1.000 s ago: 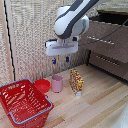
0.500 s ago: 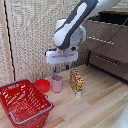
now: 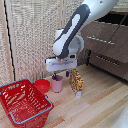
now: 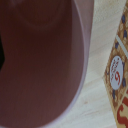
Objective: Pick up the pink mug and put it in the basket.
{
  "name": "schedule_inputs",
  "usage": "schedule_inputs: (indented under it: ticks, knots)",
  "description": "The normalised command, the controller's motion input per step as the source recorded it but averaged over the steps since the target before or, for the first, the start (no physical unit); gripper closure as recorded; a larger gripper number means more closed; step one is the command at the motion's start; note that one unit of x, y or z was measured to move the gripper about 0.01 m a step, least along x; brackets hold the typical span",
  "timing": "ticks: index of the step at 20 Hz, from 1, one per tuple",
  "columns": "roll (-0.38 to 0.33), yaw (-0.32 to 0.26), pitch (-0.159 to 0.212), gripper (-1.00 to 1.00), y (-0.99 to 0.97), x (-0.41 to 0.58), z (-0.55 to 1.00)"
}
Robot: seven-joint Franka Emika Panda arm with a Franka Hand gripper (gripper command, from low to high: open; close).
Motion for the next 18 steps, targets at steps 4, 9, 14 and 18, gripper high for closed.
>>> schedule_inputs:
  ticks: [4, 9, 14, 18]
  knots:
    - [0.0, -0.005, 0.0, 1.0, 0.0, 0.106, -0.13]
    - [-0.005, -0.001, 0.012, 1.0, 0.01, 0.054, -0.05]
    - [-0.004, 0.0, 0.01, 1.0, 0.01, 0.041, 0.0]
    - [-0.003, 0.0, 0.016, 1.0, 0.0, 0.179, 0.02]
